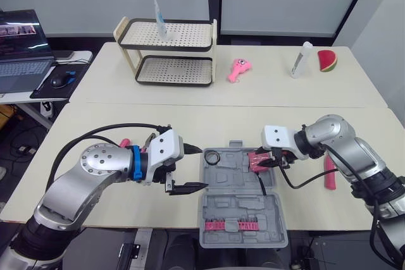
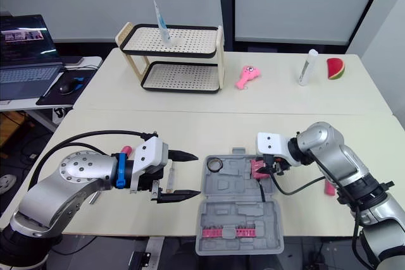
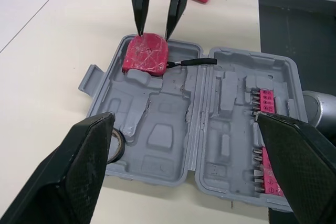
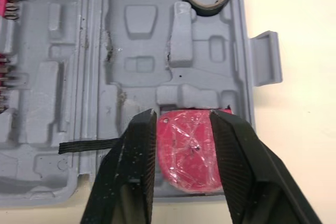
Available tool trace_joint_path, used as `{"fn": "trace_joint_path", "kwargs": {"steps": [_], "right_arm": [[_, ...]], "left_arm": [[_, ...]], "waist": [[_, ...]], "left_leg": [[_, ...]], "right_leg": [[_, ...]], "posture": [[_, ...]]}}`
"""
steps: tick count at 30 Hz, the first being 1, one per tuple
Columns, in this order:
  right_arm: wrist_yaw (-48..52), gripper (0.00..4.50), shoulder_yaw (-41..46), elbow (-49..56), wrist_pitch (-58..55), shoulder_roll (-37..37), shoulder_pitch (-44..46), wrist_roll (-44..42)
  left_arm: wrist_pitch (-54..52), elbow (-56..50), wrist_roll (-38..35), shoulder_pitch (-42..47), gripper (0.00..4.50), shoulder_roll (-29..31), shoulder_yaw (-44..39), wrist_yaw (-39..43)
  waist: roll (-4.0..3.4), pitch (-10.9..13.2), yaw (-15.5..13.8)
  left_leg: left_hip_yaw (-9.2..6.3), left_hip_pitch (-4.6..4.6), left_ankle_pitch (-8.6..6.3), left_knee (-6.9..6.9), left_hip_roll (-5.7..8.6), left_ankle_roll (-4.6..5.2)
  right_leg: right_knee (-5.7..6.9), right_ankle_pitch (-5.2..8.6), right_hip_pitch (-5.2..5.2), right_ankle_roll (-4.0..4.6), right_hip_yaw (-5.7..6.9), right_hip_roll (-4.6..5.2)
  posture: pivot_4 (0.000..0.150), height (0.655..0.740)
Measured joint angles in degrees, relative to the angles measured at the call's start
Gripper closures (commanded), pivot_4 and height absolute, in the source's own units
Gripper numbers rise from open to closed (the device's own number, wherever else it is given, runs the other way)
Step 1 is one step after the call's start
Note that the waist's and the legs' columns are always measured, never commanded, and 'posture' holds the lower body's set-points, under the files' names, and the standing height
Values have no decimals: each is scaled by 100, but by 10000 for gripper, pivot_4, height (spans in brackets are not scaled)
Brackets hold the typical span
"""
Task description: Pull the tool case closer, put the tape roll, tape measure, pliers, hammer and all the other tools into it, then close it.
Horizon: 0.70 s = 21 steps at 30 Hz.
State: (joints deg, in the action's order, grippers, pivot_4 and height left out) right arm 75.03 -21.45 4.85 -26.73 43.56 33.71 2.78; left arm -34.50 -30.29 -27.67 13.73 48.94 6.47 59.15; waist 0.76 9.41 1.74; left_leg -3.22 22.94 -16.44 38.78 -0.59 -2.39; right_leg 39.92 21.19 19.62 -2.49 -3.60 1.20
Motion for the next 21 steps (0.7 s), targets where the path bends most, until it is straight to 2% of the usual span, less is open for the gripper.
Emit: {"fn": "trace_joint_path", "kwargs": {"steps": [10,21], "right_arm": [[-932,31120,728,-52,652,-86,-906,-211],[-1135,31120,635,-566,714,-283,-1090,-296]], "left_arm": [[-1,49,-2,37,0,-2,-15,10],[-2,116,-12,192,0,-20,-7,48]], "waist": [[1,0,0],[1,1,1]], "left_leg": [[2,0,0,0,0,0],[4,0,0,0,0,0]], "right_leg": [[0,0,-1,0,-2,-2],[-1,0,-2,0,-3,-5]], "posture": [[1500,7400],[1500,7400]]}}
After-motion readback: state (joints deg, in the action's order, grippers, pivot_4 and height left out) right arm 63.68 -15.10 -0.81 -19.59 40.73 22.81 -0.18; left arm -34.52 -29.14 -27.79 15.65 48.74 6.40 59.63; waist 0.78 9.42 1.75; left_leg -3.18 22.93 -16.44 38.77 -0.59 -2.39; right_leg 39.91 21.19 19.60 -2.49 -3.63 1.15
